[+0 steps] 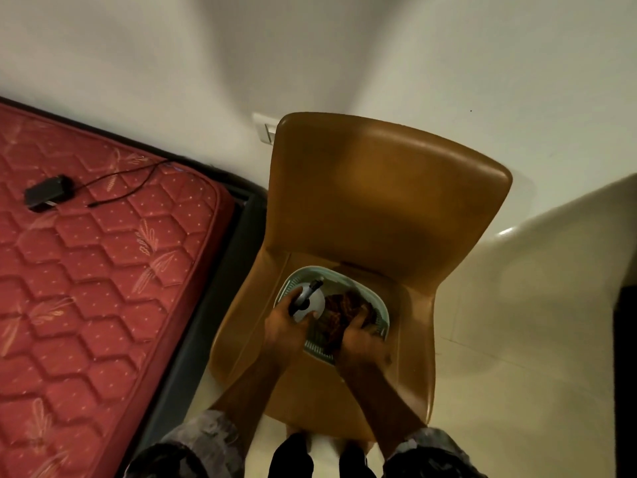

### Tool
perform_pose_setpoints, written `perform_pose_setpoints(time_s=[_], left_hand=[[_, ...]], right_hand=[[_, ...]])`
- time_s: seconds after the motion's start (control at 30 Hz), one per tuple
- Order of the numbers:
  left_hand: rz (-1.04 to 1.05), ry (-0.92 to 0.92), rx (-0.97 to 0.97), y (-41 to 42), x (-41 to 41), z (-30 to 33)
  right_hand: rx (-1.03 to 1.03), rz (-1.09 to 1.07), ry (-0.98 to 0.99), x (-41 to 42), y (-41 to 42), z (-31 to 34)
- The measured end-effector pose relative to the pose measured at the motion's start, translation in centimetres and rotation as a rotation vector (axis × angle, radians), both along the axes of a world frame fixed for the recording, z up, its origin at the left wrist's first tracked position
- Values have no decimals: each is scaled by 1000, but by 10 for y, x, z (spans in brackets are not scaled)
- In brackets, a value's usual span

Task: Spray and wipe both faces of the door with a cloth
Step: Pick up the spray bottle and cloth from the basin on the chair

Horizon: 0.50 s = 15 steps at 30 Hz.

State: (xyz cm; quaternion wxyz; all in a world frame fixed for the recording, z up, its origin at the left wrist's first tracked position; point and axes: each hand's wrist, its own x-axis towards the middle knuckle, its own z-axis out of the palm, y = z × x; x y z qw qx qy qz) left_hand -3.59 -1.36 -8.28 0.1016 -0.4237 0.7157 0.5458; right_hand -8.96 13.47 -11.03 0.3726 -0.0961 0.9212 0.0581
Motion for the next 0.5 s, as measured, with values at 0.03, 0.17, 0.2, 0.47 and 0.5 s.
perform_pose_setpoints(time_s=[0.03,0.17,0.2,0.47,0.5], left_hand=[[37,7,12,-1,-2,-3],[68,19,5,-3,-6,-18],[65,24,-4,-2,-7,-20],[134,110,17,12,7,22],[143,114,22,15,11,32]], right_hand=[[7,21,17,1,0,-2],[-29,17,4,3,-3,-9],[-57,13,6,3,-3,-8],[-358,-165,-8,12,19,34],[-404,-209,-9,14,21,43]])
